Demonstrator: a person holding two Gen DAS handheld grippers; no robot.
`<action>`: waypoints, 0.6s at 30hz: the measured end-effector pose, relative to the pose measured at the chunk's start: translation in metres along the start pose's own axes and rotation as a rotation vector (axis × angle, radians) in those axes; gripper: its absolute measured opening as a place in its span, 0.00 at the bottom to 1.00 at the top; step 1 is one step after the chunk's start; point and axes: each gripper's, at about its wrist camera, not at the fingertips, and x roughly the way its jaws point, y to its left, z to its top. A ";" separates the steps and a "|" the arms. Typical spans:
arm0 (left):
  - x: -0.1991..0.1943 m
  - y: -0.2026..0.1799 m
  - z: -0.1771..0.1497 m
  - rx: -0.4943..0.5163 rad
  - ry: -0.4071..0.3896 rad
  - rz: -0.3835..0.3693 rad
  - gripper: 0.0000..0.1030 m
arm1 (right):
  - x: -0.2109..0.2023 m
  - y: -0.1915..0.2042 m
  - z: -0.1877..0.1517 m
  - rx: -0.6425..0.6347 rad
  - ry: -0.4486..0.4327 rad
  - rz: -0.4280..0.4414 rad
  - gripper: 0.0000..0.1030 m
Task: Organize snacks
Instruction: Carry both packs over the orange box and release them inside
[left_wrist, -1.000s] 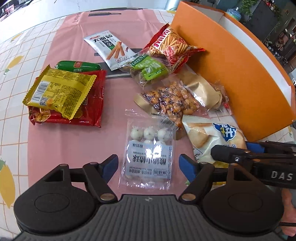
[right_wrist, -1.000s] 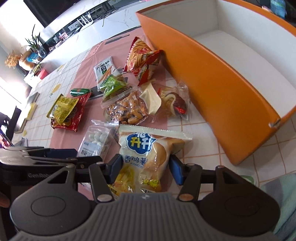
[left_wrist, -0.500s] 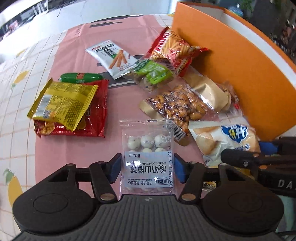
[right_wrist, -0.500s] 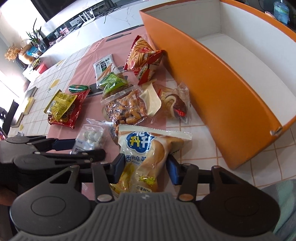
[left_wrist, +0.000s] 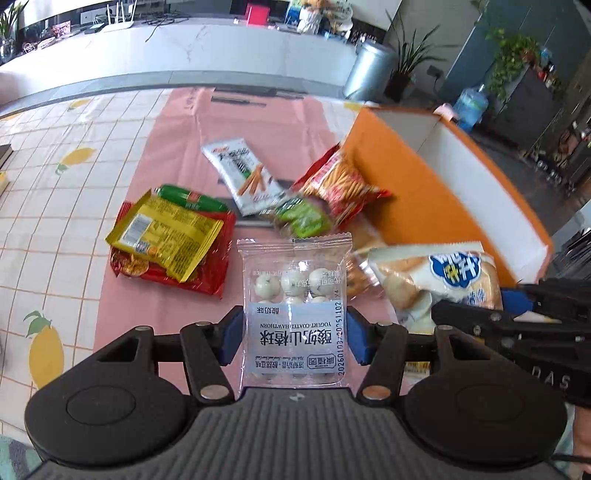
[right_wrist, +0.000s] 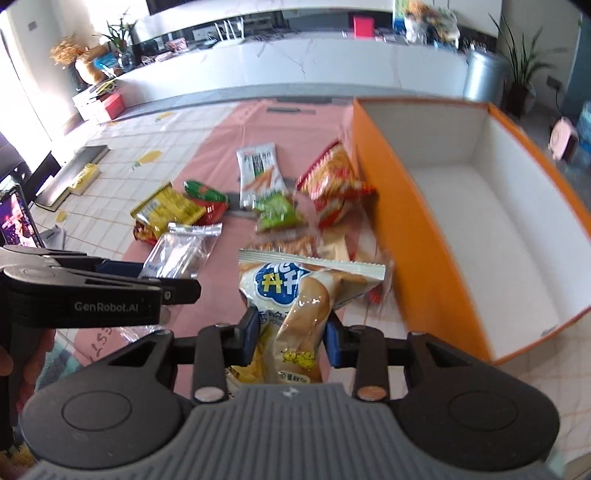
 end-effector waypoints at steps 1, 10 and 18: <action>-0.004 -0.004 0.004 0.001 -0.010 -0.011 0.63 | -0.007 -0.002 0.006 -0.017 -0.015 -0.008 0.32; -0.022 -0.060 0.043 0.100 -0.072 -0.067 0.63 | -0.049 -0.043 0.055 -0.146 -0.047 -0.111 0.32; -0.002 -0.133 0.072 0.260 -0.059 -0.157 0.63 | -0.047 -0.103 0.072 -0.210 0.029 -0.163 0.32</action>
